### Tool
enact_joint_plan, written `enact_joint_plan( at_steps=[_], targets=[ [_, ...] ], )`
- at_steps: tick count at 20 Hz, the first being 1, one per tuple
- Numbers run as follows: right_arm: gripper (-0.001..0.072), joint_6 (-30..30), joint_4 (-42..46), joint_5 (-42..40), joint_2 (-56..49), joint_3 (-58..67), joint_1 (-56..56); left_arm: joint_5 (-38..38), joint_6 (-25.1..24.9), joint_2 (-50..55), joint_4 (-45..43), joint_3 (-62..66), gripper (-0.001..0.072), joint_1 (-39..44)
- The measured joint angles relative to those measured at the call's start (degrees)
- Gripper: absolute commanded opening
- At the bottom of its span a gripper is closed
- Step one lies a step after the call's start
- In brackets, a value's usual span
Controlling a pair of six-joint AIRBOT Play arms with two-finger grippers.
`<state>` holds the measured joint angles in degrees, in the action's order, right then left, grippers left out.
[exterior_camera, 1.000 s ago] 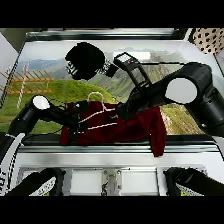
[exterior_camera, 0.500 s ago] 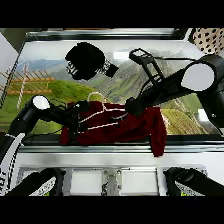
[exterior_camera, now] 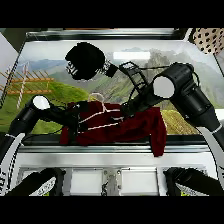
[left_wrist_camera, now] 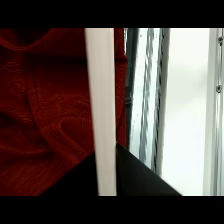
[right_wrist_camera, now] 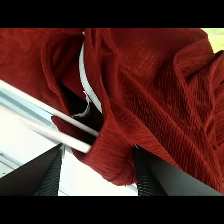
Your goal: Fold the clothes and pants, and hang the long-sleeved shirts on hangers.
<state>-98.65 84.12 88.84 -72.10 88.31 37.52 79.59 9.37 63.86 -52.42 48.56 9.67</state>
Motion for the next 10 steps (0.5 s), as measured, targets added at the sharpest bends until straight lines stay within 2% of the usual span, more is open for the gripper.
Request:
enact_joint_plan(
  at_steps=[1,2,3,5,7,10],
  targets=[
    [0.0429,-0.3,0.4,0.0,-0.2,0.0,0.2,0.0,0.0,0.0,0.0,0.0,0.0017,0.0],
    [0.0305,-0.4,0.9,0.1,-0.3,0.0,0.4,0.0,0.0,0.0,0.0,0.0,0.0017,0.0],
    [0.0258,-0.4,0.9,0.1,-0.3,0.0,0.5,-0.1,0.0,0.0,0.0,0.0,0.0017,0.0],
    [0.0254,-0.5,1.3,0.2,-0.2,0.0,0.7,-0.1,0.1,0.0,0.0,0.0,0.0017,0.0],
    [0.0120,-0.6,1.6,0.1,0.0,0.1,0.7,-0.2,0.1,0.0,0.0,0.0,0.0017,0.0],
    [0.0119,-0.6,2.4,0.2,0.5,0.2,0.7,-0.2,0.2,0.0,0.0,0.0,0.0017,0.0]
  ],
)
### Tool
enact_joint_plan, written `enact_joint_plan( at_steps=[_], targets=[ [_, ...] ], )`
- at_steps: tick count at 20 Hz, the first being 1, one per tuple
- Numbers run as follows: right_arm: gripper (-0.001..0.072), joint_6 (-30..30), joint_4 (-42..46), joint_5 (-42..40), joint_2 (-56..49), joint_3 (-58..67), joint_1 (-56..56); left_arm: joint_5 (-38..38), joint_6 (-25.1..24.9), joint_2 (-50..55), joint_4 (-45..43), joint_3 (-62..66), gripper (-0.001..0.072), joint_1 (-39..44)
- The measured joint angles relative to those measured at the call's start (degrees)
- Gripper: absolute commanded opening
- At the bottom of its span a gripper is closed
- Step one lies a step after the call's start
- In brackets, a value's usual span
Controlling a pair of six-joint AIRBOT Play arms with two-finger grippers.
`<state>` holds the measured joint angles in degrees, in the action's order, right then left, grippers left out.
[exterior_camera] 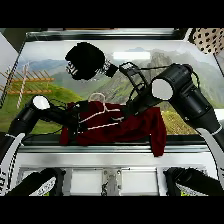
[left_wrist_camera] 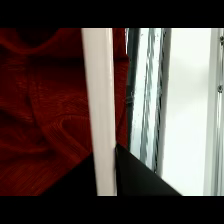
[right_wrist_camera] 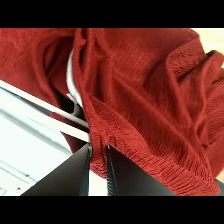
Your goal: Fold the clothes and pants, and hang the long-sleeved shirts on hangers.
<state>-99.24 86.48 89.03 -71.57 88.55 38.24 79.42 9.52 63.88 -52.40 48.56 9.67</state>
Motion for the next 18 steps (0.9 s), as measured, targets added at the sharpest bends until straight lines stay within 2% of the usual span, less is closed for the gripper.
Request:
enact_joint_plan(
  at_steps=[2,4,11,18],
  targets=[
    [0.0115,0.2,0.3,0.0,0.2,0.0,0.0,0.0,0.0,0.0,0.0,0.0,0.0017,0.0],
    [0.0027,0.2,0.4,0.0,0.3,0.0,0.0,0.0,0.0,0.0,0.1,0.0,0.0017,0.0],
    [0.0027,0.6,0.3,-1.6,0.5,2.9,0.2,-0.1,-1.0,3.0,3.2,0.0,0.0016,0.0],
    [0.0027,1.1,-0.5,-5.7,0.3,4.9,2.3,-4.3,-4.0,7.7,7.4,0.0,0.0016,1.9]
  ],
)
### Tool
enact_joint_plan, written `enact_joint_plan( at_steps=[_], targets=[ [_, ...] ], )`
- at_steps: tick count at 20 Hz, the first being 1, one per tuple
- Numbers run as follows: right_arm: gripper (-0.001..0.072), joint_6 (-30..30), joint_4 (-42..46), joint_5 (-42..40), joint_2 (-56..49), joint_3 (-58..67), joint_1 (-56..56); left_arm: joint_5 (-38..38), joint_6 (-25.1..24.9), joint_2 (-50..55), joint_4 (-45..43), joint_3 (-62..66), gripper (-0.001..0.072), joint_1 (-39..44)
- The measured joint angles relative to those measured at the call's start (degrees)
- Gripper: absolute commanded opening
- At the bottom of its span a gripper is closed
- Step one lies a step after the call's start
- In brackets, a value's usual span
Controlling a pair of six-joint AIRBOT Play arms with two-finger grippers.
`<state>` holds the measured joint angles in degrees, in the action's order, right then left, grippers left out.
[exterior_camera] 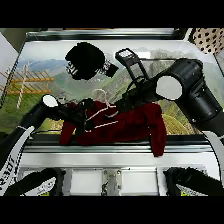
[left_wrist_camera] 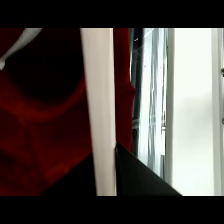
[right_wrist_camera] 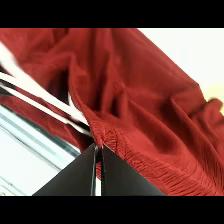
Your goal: Fold the clothes and pants, and hang the long-sleeved shirts on hangers.
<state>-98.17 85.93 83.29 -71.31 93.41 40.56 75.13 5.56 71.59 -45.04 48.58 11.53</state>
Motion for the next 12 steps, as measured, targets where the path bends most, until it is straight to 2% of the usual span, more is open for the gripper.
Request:
enact_joint_plan(
  at_steps=[12],
  targets=[
    [0.0036,0.0,-1.1,-3.4,-2.0,0.2,5.6,-4.2,-0.9,0.6,1.4,0.0,0.0016,2.3]
  ],
)
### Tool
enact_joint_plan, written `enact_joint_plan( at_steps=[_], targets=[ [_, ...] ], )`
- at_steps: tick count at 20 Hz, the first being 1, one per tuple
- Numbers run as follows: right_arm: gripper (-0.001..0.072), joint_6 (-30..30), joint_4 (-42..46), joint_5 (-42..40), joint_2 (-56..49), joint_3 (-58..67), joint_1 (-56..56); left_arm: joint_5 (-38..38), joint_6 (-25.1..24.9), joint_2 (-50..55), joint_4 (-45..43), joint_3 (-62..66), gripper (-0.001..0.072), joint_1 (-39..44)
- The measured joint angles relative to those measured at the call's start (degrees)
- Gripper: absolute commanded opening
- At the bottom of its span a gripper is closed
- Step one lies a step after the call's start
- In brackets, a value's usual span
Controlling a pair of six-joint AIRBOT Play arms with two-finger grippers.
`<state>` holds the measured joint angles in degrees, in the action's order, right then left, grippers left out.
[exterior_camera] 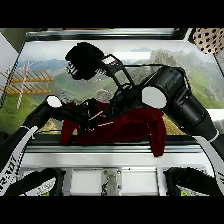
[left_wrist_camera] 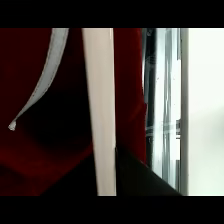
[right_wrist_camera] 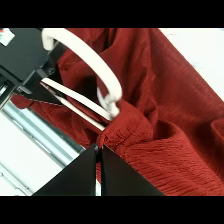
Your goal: Fold the clothes and pants, and hang the long-sleeved shirts on hangers.
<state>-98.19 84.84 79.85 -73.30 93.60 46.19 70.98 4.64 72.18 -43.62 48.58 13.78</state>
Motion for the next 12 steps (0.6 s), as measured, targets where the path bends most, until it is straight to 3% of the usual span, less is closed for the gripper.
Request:
enact_joint_plan(
  at_steps=[3,4,5,6,12],
  targets=[
    [0.0044,0.0,-0.7,-0.2,-0.3,0.0,0.3,-0.1,0.0,-0.1,0.0,0.0,0.0016,0.0],
    [0.0229,0.0,-1.0,-0.2,-0.3,0.0,0.3,-0.1,0.0,-0.2,0.1,0.0,0.0016,0.0],
    [0.0517,0.0,-1.3,-0.2,-0.3,0.0,0.3,-0.1,0.0,-0.2,0.2,0.0,0.0016,0.0],
    [0.0620,0.0,-1.9,-0.2,-0.3,0.0,0.3,-0.3,0.0,-0.2,0.2,0.0,0.0016,0.0],
    [0.0617,2.1,-5.9,-0.1,-0.3,0.8,0.2,0.1,0.1,-0.2,0.2,0.0,0.0016,0.0]
  ],
)
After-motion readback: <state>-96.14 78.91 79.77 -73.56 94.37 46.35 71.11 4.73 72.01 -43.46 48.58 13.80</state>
